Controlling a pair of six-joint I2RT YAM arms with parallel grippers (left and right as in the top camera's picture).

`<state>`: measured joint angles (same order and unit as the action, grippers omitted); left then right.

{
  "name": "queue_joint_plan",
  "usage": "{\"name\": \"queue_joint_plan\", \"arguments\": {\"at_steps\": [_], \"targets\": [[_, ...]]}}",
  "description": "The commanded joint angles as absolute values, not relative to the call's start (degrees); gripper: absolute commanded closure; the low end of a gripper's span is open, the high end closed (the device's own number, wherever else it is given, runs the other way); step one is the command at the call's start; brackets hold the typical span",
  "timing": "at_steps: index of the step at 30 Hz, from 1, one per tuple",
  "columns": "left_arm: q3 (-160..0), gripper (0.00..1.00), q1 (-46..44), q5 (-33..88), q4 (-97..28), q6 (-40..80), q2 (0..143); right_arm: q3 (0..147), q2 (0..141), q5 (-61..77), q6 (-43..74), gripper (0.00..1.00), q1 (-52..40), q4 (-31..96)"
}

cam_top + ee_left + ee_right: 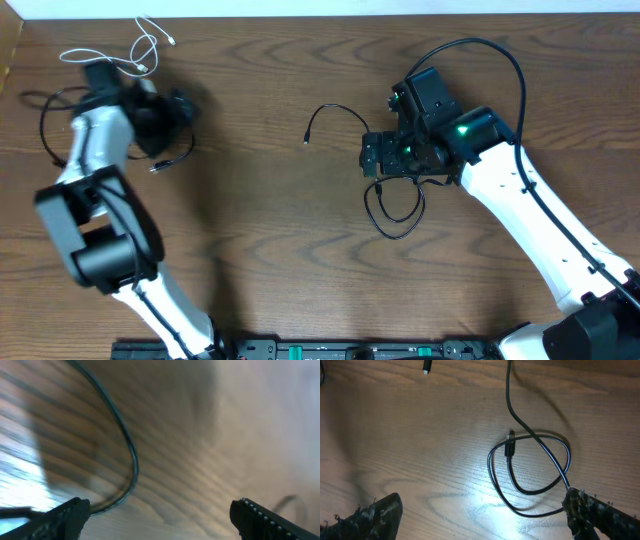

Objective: Untangle cables

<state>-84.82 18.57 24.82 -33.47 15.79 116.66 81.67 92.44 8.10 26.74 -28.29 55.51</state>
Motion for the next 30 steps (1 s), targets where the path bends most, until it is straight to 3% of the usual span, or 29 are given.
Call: {"name": "queue_joint_plan", "arguments": {"at_steps": [1, 7, 11, 14, 17, 20, 22, 25, 30], "targets": [[-84.5, 0.09, 14.9, 13.6, -34.0, 12.6, 117.7, 81.3, 93.0, 8.1, 27.3, 0.01, -28.2, 55.7], [-84.5, 0.13, 10.3, 0.9, -33.9, 12.5, 118.5, 80.4, 93.0, 8.0, 27.3, 0.01, -28.2, 55.7], [-84.5, 0.25, 10.2, 0.4, -34.0, 12.5, 120.6, 80.3, 93.0, 8.0, 27.1, 0.01, -28.2, 55.7], [-84.5, 0.26, 10.2, 0.4, -32.9, 12.5, 122.9, 80.3, 93.0, 7.9, 27.1, 0.01, -28.2, 55.7], [-84.5, 0.4, 10.3, 0.4, -31.6, 12.5, 123.5, 80.3, 93.0, 7.8, 27.1, 0.01, -28.2, 55.7], [-84.5, 0.62, 10.3, 0.4, -28.5, 12.5, 123.5, 80.3, 93.0, 7.8, 27.1, 0.01, -28.2, 55.7], [-84.5, 0.69, 10.3, 0.4, -26.4, 12.8, 123.5, 80.3, 93.0, 7.8, 27.1, 0.01, -28.2, 55.7], [-84.5, 0.89, 10.4, 0.4, -23.6, 12.8, 123.5, 80.3, 93.0, 7.9, 27.2, 0.01, -28.2, 55.8], [-84.5, 0.92, 12.3, -0.8, -19.0, 14.9, 123.5, 80.3, 93.0, 7.9, 27.2, 0.01, -28.2, 56.4]]}}
